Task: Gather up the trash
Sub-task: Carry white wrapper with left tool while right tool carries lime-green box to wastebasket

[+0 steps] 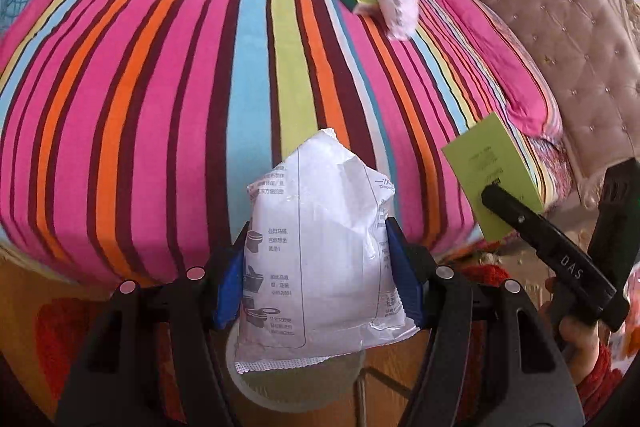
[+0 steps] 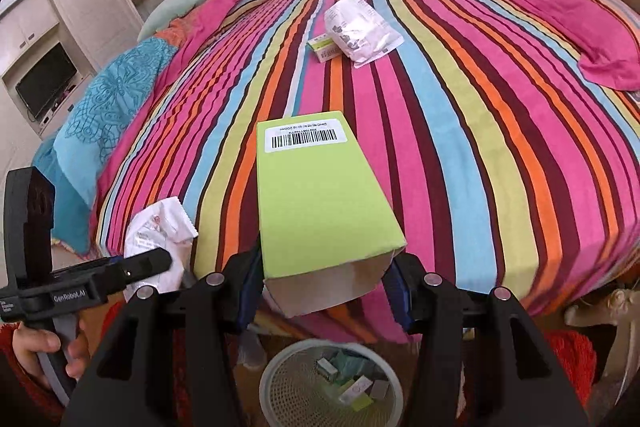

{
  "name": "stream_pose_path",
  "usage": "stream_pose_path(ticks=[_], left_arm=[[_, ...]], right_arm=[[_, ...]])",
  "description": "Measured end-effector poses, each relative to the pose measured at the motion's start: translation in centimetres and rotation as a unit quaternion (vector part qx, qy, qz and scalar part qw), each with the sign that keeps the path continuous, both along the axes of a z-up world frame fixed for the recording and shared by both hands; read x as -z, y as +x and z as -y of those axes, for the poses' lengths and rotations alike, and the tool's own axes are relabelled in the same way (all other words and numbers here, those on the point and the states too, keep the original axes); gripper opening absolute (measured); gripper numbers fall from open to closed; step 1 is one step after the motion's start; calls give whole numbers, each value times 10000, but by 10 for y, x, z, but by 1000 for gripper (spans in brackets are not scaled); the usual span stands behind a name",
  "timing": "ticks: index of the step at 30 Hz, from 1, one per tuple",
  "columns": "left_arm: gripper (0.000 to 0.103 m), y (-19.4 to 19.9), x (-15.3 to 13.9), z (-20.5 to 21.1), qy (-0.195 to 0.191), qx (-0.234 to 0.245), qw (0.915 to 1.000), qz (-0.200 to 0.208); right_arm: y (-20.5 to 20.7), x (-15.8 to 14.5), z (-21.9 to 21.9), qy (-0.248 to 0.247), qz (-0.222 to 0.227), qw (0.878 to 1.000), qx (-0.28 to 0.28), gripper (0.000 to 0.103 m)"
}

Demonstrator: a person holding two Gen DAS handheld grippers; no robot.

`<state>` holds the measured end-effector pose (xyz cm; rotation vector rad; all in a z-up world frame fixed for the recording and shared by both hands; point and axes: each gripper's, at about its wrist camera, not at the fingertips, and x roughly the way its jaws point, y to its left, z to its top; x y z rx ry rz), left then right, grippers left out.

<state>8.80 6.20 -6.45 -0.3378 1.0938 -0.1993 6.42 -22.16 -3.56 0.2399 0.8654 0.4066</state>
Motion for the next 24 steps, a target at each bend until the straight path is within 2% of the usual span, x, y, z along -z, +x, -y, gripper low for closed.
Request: stream_pose_path(ticks=[12, 16, 24], left_arm=[[62, -70, 10, 31, 189, 420, 9988, -147], [62, -88, 16, 40, 235, 521, 9981, -241], [62, -97, 35, 47, 317, 616, 9958, -596]], right_arm=[[-62, 12, 2, -13, -308, 9993, -192, 50], [-74, 27, 6, 43, -626, 9979, -163, 50], [-80, 61, 2, 84, -1366, 9905, -159, 50]])
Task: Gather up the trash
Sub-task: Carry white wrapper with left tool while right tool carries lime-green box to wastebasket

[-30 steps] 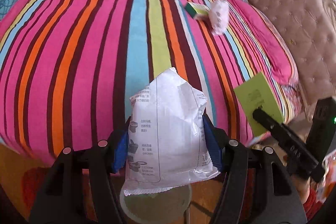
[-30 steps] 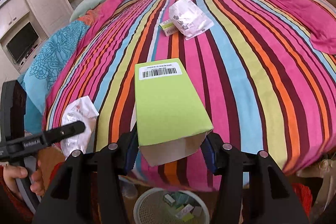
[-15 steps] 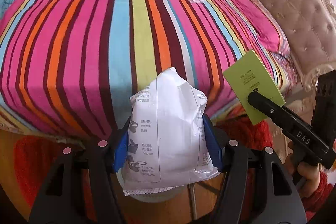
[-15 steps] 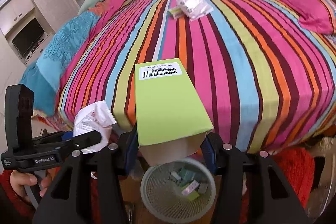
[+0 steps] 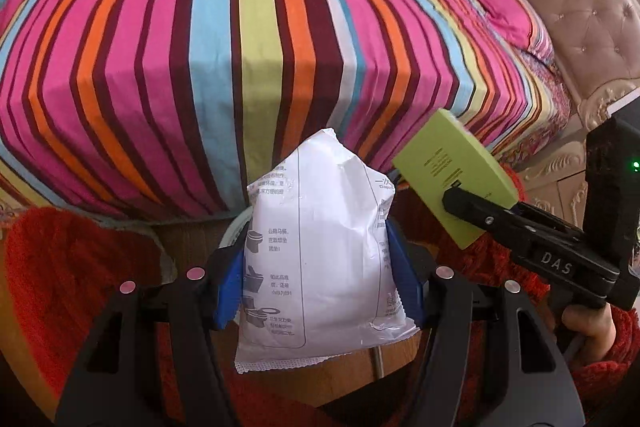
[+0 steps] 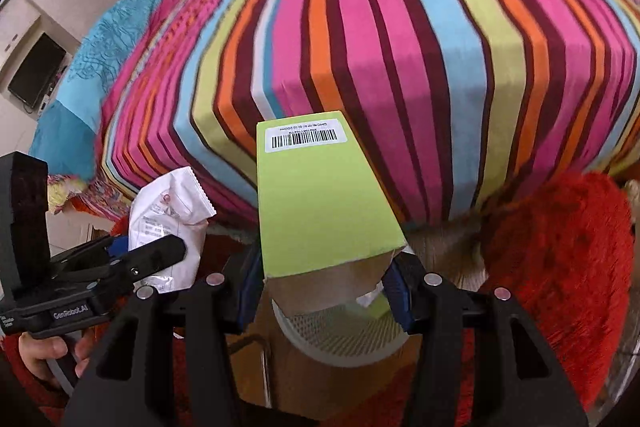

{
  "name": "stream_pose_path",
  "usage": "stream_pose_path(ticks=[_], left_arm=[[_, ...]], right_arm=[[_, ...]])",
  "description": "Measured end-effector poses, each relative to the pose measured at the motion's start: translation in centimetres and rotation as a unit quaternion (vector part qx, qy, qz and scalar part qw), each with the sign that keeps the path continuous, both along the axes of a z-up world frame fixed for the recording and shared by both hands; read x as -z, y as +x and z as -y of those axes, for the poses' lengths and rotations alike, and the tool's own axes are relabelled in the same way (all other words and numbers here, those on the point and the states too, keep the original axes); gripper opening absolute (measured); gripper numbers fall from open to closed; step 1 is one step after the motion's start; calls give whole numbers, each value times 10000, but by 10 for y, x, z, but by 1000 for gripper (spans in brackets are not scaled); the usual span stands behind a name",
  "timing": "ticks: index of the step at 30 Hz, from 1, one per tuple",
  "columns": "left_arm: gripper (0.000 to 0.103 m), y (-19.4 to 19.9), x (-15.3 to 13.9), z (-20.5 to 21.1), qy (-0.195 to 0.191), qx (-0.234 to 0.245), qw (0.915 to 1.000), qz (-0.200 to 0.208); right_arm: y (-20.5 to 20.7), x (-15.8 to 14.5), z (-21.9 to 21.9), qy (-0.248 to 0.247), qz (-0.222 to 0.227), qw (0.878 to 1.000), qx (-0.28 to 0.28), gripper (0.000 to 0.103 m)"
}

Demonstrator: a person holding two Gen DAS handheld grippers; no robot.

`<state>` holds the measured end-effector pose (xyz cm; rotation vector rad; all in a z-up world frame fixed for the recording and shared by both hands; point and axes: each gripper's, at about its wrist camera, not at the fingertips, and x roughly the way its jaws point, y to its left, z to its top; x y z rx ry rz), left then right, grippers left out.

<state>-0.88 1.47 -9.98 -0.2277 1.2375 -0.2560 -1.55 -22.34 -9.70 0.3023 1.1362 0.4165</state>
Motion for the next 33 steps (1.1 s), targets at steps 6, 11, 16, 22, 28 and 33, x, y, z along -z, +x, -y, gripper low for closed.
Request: stream_pose_path(ticks=[6, 11, 16, 22, 28, 33], left_arm=[[62, 1, 29, 5, 9, 62, 9987, -512], [62, 3, 55, 10, 67, 132, 9956, -925], [62, 7, 78, 12, 181, 233, 9923, -1201], [62, 10, 107, 14, 176, 262, 9855, -1669], [62, 14, 120, 15, 249, 259, 9811, -1903], [67, 16, 134, 10, 260, 131, 9756, -2177]], right_arm=[[3, 24, -1, 30, -588, 9983, 16, 50], [6, 52, 3, 105, -1264, 9919, 82, 50], [7, 78, 2, 148, -1859, 9824, 128, 50], [10, 94, -7, 22, -2209, 9753, 47, 50], [12, 107, -15, -29, -2501, 9682, -38, 50], [14, 113, -21, -107, -2649, 9640, -176, 52]])
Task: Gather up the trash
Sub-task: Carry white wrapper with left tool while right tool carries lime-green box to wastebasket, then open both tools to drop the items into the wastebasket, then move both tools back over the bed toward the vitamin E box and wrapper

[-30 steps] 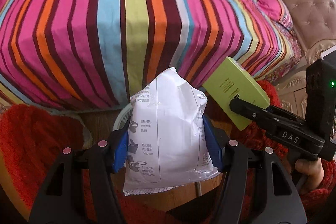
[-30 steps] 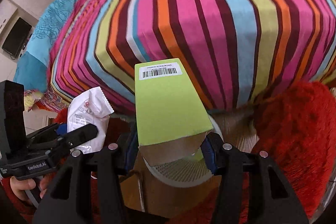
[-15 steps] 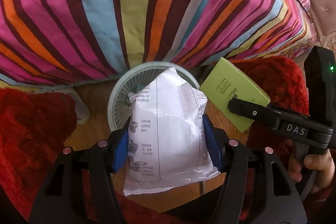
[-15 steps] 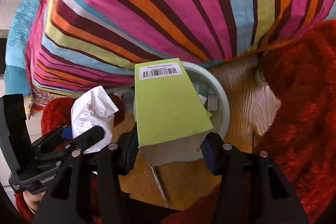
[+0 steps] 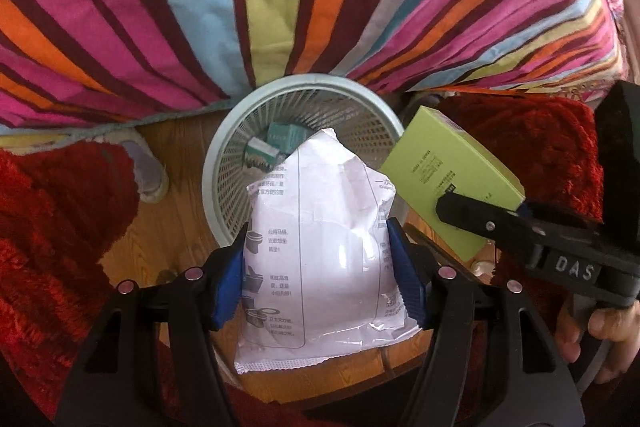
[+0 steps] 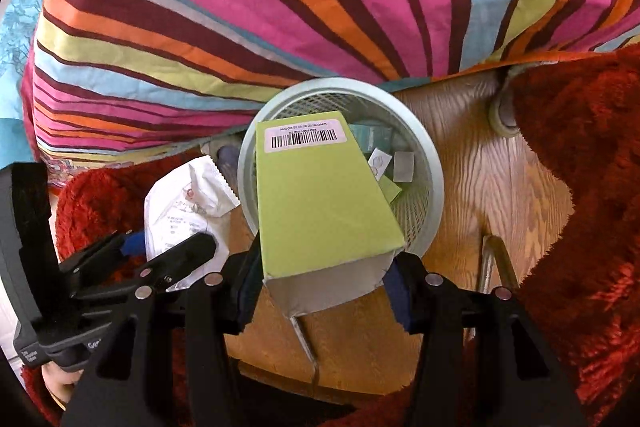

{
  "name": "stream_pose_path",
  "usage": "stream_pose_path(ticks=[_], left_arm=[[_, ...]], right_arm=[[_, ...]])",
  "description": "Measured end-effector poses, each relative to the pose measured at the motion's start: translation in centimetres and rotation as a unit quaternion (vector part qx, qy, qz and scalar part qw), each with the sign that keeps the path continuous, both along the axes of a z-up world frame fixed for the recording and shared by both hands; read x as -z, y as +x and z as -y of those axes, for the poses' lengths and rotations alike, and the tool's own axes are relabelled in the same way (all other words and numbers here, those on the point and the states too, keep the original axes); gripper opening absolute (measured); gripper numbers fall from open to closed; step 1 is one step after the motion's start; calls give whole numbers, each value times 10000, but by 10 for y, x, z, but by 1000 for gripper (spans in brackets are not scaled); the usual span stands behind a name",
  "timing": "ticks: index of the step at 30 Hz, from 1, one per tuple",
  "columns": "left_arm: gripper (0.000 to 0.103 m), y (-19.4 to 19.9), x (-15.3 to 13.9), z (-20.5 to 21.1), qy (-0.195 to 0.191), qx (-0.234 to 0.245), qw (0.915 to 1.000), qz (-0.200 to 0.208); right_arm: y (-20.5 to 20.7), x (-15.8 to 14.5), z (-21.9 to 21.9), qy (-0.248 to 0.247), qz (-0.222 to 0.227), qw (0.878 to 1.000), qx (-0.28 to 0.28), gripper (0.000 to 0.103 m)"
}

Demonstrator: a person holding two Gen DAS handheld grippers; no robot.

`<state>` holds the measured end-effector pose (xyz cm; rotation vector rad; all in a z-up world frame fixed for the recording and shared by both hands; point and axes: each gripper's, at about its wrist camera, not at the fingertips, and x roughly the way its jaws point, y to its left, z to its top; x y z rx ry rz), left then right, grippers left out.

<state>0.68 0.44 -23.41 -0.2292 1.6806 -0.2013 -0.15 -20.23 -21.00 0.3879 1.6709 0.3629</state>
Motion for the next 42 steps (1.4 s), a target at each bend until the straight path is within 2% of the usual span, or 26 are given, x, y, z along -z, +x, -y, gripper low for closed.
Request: stream_pose_path(ticks=[1, 3, 6, 23, 31, 37, 39, 42], left_arm=[[74, 0, 2, -2, -5, -36, 10000, -41], [82, 1, 5, -5, -4, -147, 9998, -98], [84, 2, 4, -12, -86, -326, 9994, -75], [85, 3, -4, -23, -184, -666, 9975, 116], [85, 3, -10, -30, -88, -822, 9963, 240], [85, 2, -22, -30, 62, -777, 9957, 497], [85, 2, -31, -30, 123, -772, 9947, 668], [85, 1, -46, -33, 215, -786, 9921, 959]], right_arm=[[0, 2, -2, -6, -57, 10000, -33, 55], [-1, 6, -4, -152, -155, 9997, -70, 68], [0, 9, -3, -110, -196, 9997, -9, 72], [0, 6, -8, -25, -125, 9999, -82, 82], [1, 4, -9, 11, -33, 10000, -81, 85], [2, -6, -6, 151, 226, 9996, -45, 90], [2, -11, -5, 192, 359, 9992, -10, 95], [3, -25, -3, 252, 684, 9973, 28, 95]])
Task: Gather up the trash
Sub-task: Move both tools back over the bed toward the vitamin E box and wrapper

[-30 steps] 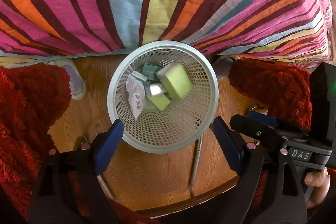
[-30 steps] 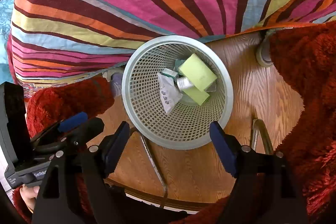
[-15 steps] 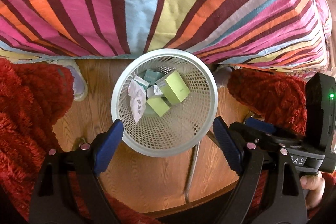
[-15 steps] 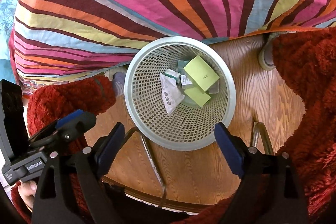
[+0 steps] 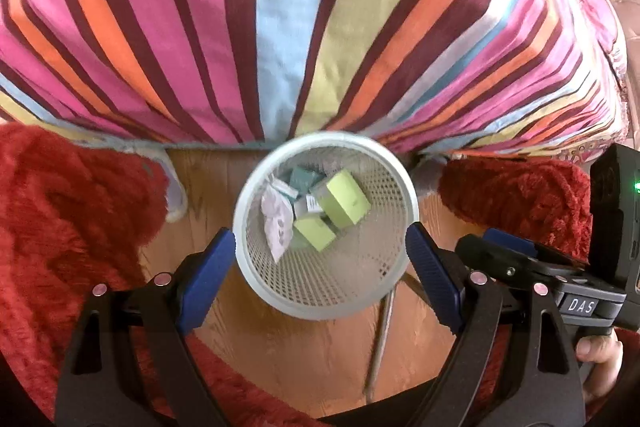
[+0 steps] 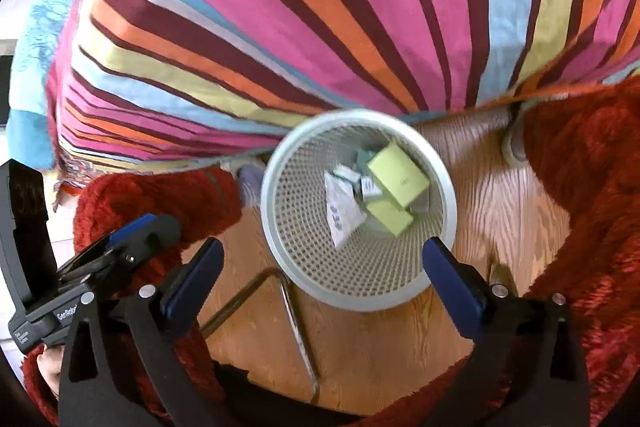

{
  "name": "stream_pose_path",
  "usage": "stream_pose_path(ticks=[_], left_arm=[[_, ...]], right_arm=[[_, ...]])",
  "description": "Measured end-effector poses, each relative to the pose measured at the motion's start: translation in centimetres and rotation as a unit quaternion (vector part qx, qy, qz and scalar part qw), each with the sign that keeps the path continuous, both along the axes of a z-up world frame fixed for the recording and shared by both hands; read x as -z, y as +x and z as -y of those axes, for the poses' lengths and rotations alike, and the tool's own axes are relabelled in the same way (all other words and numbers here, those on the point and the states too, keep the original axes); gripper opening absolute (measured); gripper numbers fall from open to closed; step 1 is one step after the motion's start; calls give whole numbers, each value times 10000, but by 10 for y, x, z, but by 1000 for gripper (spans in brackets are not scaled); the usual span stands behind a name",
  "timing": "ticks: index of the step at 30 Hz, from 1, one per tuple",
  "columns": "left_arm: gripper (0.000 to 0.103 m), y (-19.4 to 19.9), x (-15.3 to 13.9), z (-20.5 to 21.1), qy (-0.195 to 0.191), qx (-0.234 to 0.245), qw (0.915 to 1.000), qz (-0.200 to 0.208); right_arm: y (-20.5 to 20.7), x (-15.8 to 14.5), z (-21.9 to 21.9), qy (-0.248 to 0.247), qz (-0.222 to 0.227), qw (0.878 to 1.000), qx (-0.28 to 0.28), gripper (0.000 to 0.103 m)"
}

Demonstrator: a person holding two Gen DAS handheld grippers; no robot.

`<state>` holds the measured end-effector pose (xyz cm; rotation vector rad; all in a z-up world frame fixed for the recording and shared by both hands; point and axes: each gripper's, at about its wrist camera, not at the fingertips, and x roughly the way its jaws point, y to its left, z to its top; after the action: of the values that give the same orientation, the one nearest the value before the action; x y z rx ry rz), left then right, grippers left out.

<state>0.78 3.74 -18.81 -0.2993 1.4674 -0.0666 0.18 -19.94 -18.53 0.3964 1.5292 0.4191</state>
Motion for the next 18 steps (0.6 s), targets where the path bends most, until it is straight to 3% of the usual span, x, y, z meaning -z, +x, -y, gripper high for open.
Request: stream_pose_path(ticks=[6, 11, 18], left_arm=[[85, 2, -41, -11, 191, -87, 9971, 725], [85, 12, -73, -13, 486, -9, 9908, 1262], [85, 34, -105, -13, 757, 133, 9808, 1792]], right_arm=[[2, -47, 10, 162, 1161, 9930, 158, 95], [7, -100, 25, 110, 2468, 9682, 399, 95], [25, -136, 48, 96, 3562, 9304, 855, 95]])
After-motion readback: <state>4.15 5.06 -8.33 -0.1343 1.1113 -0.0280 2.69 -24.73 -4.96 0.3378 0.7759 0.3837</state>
